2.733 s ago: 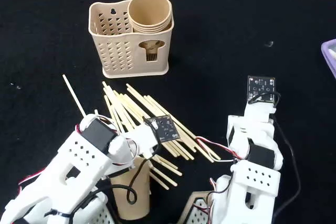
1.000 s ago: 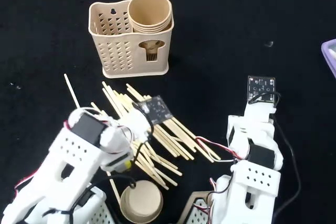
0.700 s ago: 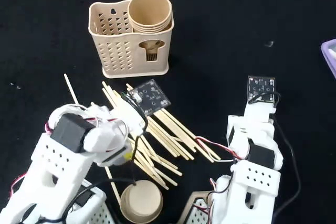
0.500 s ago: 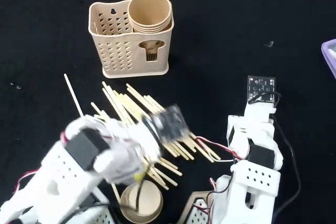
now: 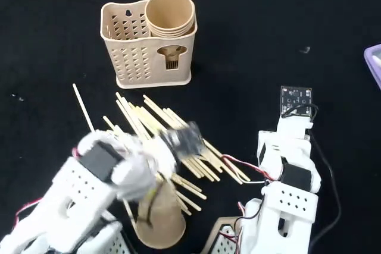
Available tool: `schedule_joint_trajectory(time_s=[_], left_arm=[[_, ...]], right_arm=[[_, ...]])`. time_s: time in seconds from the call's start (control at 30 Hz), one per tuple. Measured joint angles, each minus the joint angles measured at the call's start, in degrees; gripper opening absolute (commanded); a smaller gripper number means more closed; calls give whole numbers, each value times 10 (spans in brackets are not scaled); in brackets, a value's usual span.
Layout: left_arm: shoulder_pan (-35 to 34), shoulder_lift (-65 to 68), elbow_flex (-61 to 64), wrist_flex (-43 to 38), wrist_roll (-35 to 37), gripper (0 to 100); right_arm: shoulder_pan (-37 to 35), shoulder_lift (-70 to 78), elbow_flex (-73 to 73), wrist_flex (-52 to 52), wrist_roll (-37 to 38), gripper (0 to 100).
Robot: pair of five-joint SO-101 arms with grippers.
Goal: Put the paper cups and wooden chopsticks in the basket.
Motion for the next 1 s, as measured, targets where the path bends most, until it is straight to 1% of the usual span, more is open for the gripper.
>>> schedule_joint_trajectory(time_s=[0.13, 0.23, 0.3, 0.37, 0.47, 0.67, 0.73, 0.77, 0.9, 1.0], left_arm=[[-134, 11, 47, -99, -36, 226], [-224, 12, 93, -189, -42, 227], [-263, 12, 98, -211, -42, 227], [-283, 12, 92, -196, -42, 227], [-286, 12, 41, -131, -42, 228], [-281, 11, -103, 18, -42, 228], [-251, 11, -129, 62, -42, 228], [-230, 9, -132, 70, -40, 228], [-162, -17, -127, 83, 13, 228], [-74, -54, -86, 85, 62, 225]], right_arm=[[0, 0, 0, 0, 0, 194], [0, 0, 0, 0, 0, 194], [0, 0, 0, 0, 0, 194], [0, 0, 0, 0, 0, 194], [0, 0, 0, 0, 0, 194], [0, 0, 0, 0, 0, 194], [0, 0, 0, 0, 0, 194], [0, 0, 0, 0, 0, 194], [0, 0, 0, 0, 0, 194], [0, 0, 0, 0, 0, 194]])
